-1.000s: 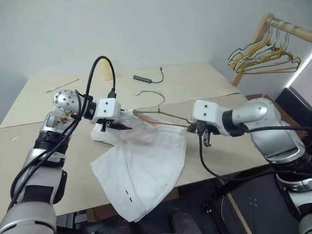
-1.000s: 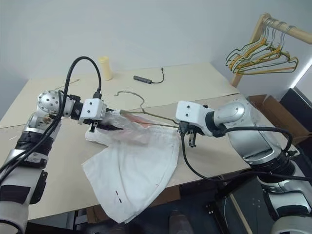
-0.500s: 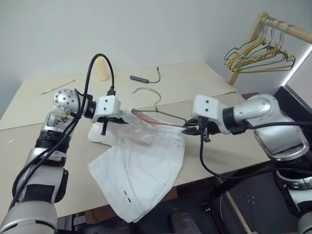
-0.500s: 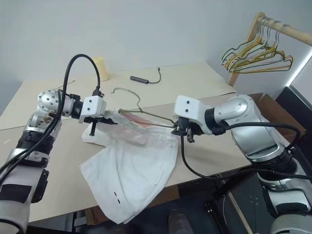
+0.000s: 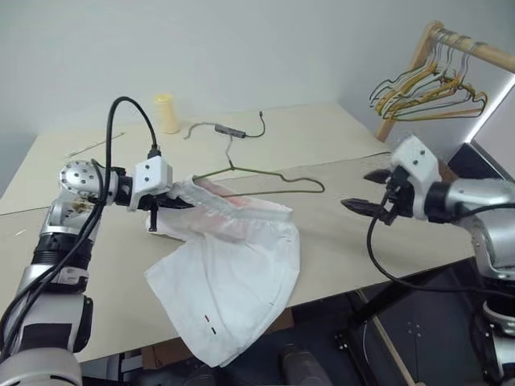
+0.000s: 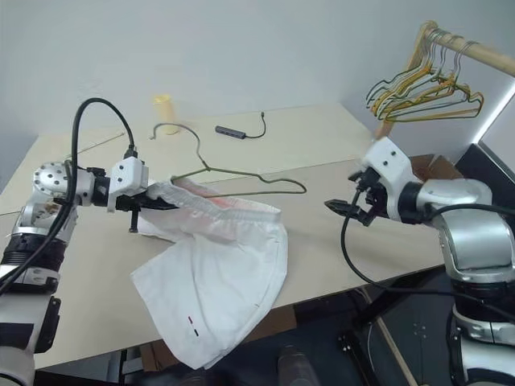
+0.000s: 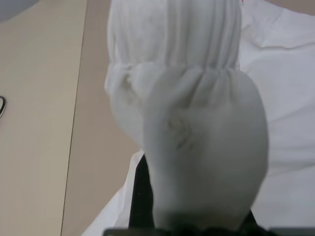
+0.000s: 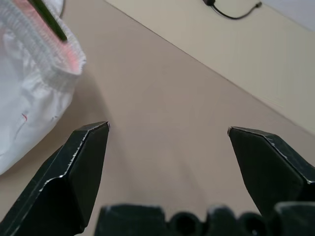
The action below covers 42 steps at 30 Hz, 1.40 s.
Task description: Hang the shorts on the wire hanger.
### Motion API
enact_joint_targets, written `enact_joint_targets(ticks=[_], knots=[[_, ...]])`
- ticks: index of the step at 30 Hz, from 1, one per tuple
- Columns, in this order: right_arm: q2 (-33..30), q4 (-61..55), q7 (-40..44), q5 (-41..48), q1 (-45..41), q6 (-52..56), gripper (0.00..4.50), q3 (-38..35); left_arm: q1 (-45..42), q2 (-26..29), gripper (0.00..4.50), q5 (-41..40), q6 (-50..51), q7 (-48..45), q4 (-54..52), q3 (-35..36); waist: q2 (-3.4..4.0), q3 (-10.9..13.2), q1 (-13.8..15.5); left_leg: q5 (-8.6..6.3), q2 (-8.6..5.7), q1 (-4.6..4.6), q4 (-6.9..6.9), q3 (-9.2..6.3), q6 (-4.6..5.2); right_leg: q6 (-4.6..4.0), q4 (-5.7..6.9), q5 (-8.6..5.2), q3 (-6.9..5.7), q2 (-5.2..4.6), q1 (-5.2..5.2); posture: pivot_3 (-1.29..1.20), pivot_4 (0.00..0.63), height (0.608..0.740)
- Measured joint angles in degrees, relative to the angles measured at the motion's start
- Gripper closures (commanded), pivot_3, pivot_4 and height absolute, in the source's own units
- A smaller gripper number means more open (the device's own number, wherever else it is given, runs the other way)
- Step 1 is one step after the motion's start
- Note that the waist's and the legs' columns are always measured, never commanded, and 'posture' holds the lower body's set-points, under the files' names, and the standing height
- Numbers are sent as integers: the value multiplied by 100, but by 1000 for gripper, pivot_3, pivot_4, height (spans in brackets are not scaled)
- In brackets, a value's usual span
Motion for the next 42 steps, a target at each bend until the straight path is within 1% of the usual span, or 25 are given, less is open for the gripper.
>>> enact_joint_targets(ticks=[5, 9, 12, 13, 14, 17, 21, 22, 24, 25, 32, 38, 42], knots=[[757, -70, -342, 451, 269, 414, 22, 133, 47, -10, 4500, 0, 115, 148, -141, 16, 1, -2, -36, 0, 2, 6, 1, 0, 0, 1, 3, 4, 9, 6, 0, -171, 15, 740], [1606, -59, -730, 619, 118, 531, 22, 746, 57, -20, 4500, -1, 178, 198, -226, 15, 1, -4, -46, 0, 1, 4, 0, 1, 0, 1, 6, 4, 11, 6, -3, -167, 13, 740], [1943, 172, -1008, 551, -145, 549, 22, 1183, 86, -10, 4500, -6, 186, 217, -280, 18, 1, -5, -27, 0, -2, 0, 1, 1, 0, 5, 0, 6, 10, 2, -3, -163, 9, 740], [2083, 357, -1149, 470, -260, 549, 394, 1334, 103, -10, 4500, -4, 189, 232, -296, 17, -5, -9, -26, 0, -2, 0, 1, 0, 0, 7, 0, 7, 10, 2, -3, -153, 9, 740], [2238, 570, -1300, 384, -359, 555, 611, 1453, 120, -9, 4500, -2, 188, 254, -321, 17, -11, -13, -22, 0, -2, 0, 1, -1, 0, 7, 1, 8, 8, 2, -3, -153, 9, 740], [2552, 975, -1625, 331, -425, 588, 1699, 1575, 169, -13, 4500, -3, 194, 277, -456, 16, -12, -13, 16, 1, -4, -3, 1, -2, 0, 6, 1, 8, 7, -1, -4, -139, 10, 740], [2453, 1018, -1700, 393, -409, 610, 3136, 1443, 276, -2, 4500, -27, 230, 284, -606, 17, -12, -14, 57, 1, -5, -5, 1, -2, 0, 10, 0, 11, 7, -2, -4, -134, 11, 740], [2404, 1013, -1706, 400, -401, 612, 3593, 1391, 287, 14, 4500, -35, 241, 299, -620, 17, -12, -14, 69, 1, -4, -4, 2, -2, 0, 10, 1, 11, 7, -2, -4, -133, 11, 740], [2311, 946, -1707, 465, -350, 631, 4335, 1255, 350, 77, 4500, -49, 297, 318, -643, 20, -12, -14, 91, 1, -3, -1, 1, -2, 0, 10, 2, 12, 8, 1, -4, -134, 11, 740], [2270, 910, -1704, 523, -338, 638, 4463, 1192, 410, 109, 4500, -56, 311, 315, -663, 20, -12, -14, 89, 1, -1, -1, 1, -1, 0, 9, 2, 12, 9, 3, -4, -135, 12, 740], [1865, 522, -1510, 841, -147, 626, 4463, 984, 729, 421, 4500, -34, 288, 192, -677, 16, -12, -15, 130, 0, -1, -2, 1, -1, 1, 9, -2, 12, 7, 3, -2, -139, 13, 740], [1635, 523, -1471, 950, -130, 594, 4463, 939, 787, 442, 4500, 144, 41, 215, -553, -59, -12, -15, 156, 0, -2, -2, 1, 0, 1, 8, -3, 12, 6, 3, -2, -148, 18, 740], [1551, 536, -1473, 971, -130, 564, 4463, 922, 831, 442, 4500, 127, 35, 180, -555, -64, -12, -15, 145, 0, -2, -2, 1, 1, 1, 8, -2, 12, 7, 3, -3, -148, 18, 740]])
